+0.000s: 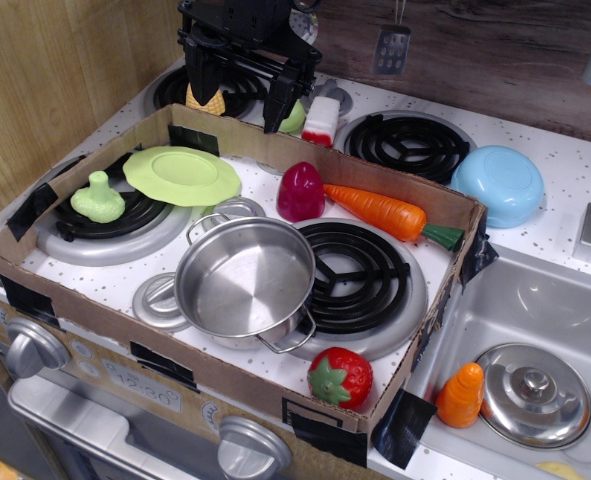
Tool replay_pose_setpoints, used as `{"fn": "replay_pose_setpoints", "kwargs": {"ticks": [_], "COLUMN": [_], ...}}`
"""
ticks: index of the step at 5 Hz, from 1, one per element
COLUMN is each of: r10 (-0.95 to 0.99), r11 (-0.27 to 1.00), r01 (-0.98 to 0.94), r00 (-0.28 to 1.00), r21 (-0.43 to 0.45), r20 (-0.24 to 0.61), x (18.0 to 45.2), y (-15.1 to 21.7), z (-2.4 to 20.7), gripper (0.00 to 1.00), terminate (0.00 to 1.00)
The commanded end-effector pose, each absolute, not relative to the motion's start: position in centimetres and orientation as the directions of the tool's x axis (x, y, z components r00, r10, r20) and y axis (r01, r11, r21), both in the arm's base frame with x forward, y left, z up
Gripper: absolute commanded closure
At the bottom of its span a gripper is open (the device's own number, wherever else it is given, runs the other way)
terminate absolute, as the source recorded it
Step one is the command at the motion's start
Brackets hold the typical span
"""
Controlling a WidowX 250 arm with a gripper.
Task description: Put broccoli in pot
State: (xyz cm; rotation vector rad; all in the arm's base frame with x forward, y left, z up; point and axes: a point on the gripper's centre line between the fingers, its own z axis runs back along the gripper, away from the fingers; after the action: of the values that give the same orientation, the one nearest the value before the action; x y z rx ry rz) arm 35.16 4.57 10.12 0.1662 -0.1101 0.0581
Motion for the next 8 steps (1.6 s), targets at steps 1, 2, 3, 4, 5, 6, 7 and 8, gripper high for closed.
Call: {"fn": "replay_pose_setpoints", "kwargs": {"ticks": [1, 2, 3, 4, 5, 6, 7, 8], "r10": [0.049, 0.089, 0.106, 0.103, 0.114, 0.153, 0.203, 0.235], "r11": [0.985, 0.981, 0.974, 0.969, 0.967, 0.958, 0.95, 0.938], "r01": [-0.067, -0.111, -0.135, -0.137, -0.147, -0.19, -0.239, -0.275], "r00": [0.992, 0.986, 0.981, 0.98, 0.98, 0.971, 0.961, 0.953], "r21": [0.162, 0.161, 0.181, 0.206, 0.209, 0.213, 0.201, 0.213], "r20": [0.114, 0.14, 0.16, 0.168, 0.162, 0.181, 0.187, 0.193], "x": [35.2, 34.2, 33.6, 33.3, 33.2, 32.0, 30.5, 29.4], "y": [4.6, 5.9, 7.4, 9.0, 10.6, 11.8, 12.5, 13.1], "z": [10.1, 10.4, 11.4, 12.2, 12.4, 11.5, 10.5, 10.0], "gripper": [0.0, 0.0, 0.0, 0.0, 0.0, 0.0, 0.0, 0.0], "terminate": [0.0, 0.0, 0.0, 0.0, 0.0, 0.0, 0.0, 0.0]}}
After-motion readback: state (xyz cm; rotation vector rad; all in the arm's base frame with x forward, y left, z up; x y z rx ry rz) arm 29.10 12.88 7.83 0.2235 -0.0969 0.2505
